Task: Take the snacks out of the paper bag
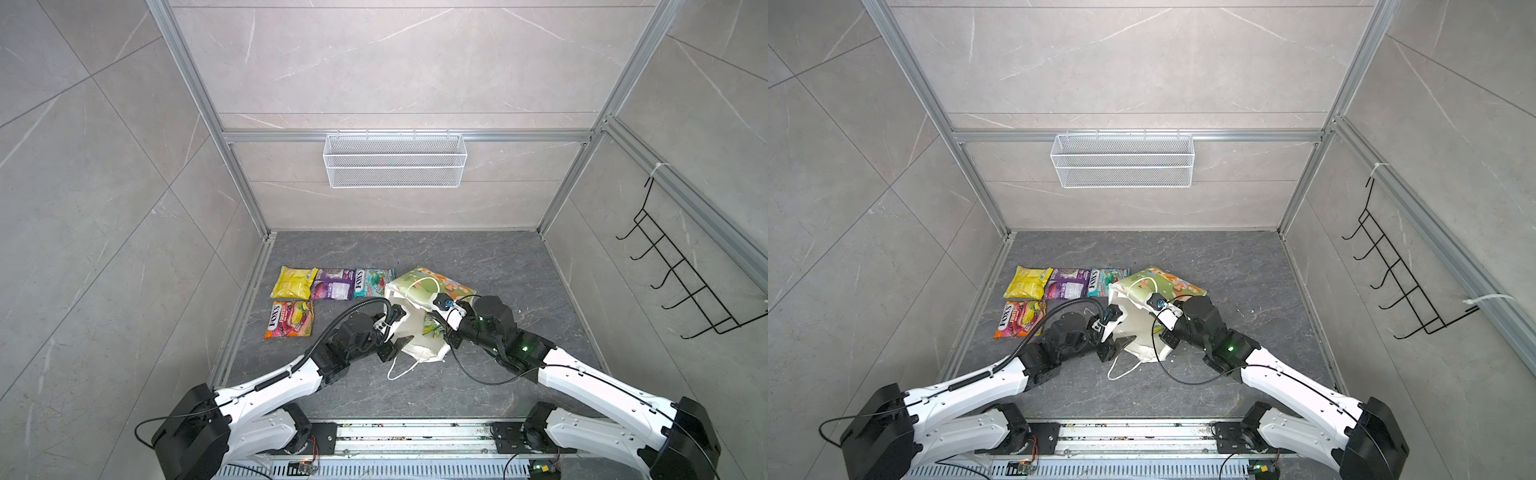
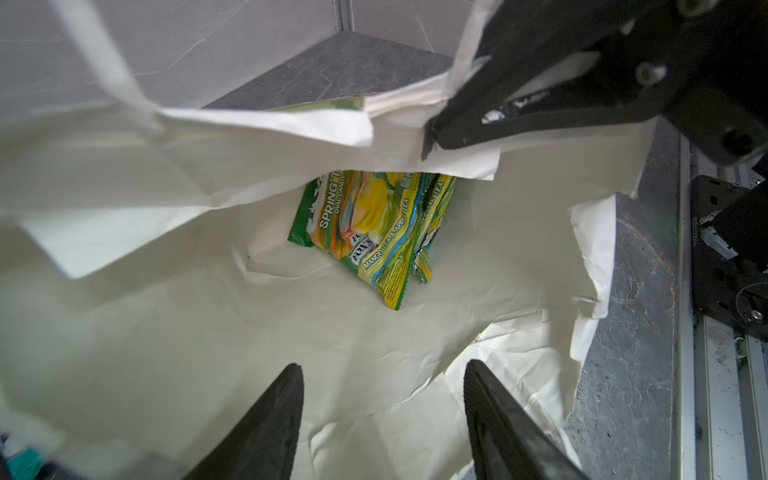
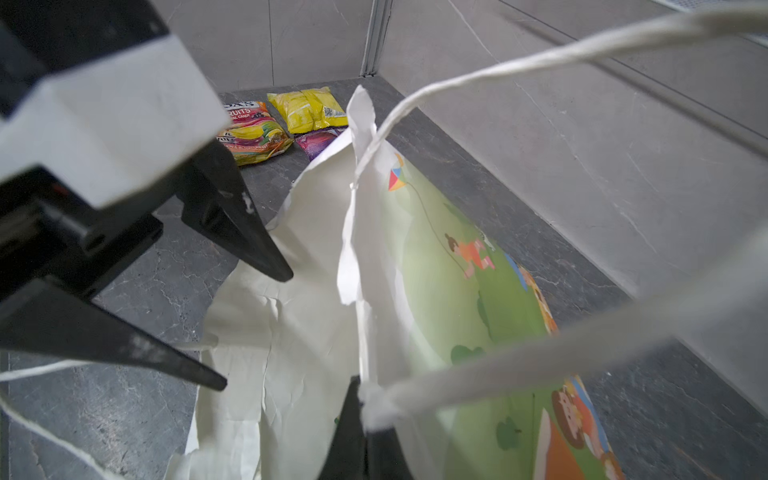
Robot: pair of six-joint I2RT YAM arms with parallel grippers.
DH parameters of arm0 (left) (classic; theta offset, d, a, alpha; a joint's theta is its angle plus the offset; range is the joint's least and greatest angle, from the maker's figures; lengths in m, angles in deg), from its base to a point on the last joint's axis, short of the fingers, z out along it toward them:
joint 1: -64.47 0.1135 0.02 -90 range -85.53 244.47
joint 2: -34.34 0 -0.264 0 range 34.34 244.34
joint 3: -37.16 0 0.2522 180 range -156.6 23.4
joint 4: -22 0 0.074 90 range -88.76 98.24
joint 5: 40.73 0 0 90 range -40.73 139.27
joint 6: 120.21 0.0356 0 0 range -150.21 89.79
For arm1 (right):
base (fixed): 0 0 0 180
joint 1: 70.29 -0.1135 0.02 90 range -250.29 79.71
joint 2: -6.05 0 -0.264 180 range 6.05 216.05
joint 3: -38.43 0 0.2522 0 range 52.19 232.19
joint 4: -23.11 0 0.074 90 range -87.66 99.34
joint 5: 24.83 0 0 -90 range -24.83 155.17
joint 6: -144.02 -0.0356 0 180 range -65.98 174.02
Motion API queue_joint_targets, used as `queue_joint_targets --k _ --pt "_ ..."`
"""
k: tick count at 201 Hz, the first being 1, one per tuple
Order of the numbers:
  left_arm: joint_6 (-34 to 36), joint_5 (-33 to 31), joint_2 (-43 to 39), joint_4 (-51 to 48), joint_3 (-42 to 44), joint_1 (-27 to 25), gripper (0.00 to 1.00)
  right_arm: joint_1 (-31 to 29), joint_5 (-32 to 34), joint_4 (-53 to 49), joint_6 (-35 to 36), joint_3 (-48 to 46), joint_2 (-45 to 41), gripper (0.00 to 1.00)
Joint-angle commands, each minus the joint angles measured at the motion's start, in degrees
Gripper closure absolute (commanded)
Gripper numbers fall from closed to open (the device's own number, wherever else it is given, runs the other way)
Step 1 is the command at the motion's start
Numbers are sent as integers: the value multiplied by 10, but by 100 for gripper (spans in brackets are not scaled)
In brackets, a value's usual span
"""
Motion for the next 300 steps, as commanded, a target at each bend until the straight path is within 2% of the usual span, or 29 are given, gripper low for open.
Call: queue_joint_targets --k 1,67,86,148,241,258,300 --pt "45 34 33 65 -43 -5 36 4 11 17 -20 5 3 100" --pt "85 56 135 96 -85 -18 38 11 15 22 -28 -7 -25 100" --pt "94 60 163 91 -99 -18 38 15 34 27 -43 -9 -28 100" --pt "128 41 256 133 -124 -18 39 23 32 35 -49 -14 -41 100" --pt "128 36 370 193 -178 -18 34 27 31 39 -46 -14 -61 100" --pt "126 27 391 213 -185 -18 35 28 27 39 -46 -14 -63 100" --pt "115 -9 425 234 -199 -19 49 30 25 39 -46 -17 -80 100"
